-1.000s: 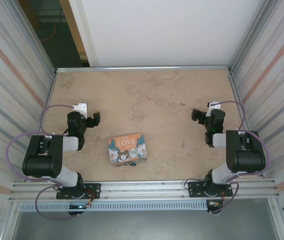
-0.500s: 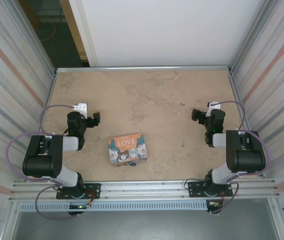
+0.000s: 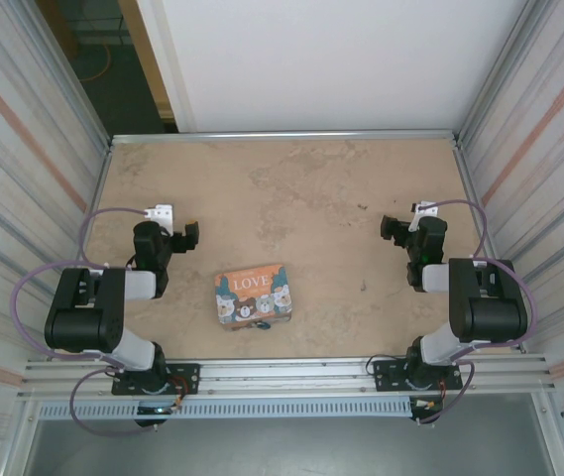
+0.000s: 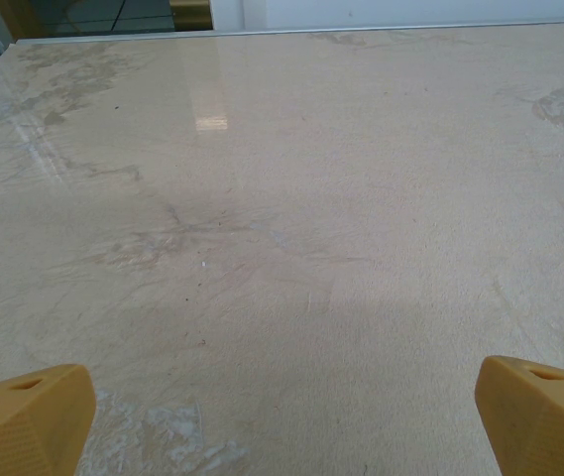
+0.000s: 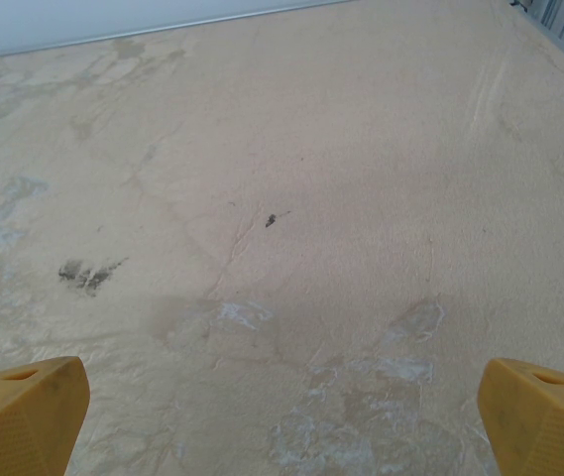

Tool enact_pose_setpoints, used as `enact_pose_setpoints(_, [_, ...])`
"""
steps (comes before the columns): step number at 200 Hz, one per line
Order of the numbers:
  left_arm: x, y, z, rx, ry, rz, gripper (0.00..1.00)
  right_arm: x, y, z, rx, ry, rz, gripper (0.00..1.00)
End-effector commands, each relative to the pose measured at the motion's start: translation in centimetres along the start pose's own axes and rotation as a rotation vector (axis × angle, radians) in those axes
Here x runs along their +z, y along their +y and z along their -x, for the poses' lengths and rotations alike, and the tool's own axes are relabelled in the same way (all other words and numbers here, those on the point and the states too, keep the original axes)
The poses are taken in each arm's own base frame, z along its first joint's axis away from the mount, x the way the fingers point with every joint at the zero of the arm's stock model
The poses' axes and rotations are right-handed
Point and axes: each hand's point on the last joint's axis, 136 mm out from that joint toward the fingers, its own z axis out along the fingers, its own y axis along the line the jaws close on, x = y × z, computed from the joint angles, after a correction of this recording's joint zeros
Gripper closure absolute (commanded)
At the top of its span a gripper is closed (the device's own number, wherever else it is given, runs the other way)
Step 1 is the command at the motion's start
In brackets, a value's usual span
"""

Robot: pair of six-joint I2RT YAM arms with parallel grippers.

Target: Unlock the padlock with the key

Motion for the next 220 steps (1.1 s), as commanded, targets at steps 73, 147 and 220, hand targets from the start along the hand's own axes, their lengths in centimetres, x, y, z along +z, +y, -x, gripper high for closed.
enact_pose_setpoints(73, [-2.1, 1.0, 4.3, 0.010, -0.022, 0.050, 0.01, -0.9, -0.4, 2.1, -0.014, -0.003, -0.048, 0.01])
enact_pose_setpoints(147, [-7.8, 0.2, 9.8, -0.070, -0.039, -0.012, 0.01, -5.2, 1.4, 4.2, 0.079, 0.074, -0.004, 0.01])
enact_pose_setpoints(220, [-12.5, -1.4, 6.6, -0.416, 0.239, -0.081, 0.01, -11.0, 9.1, 2.3, 0.169, 0.317, 0.259, 0.01])
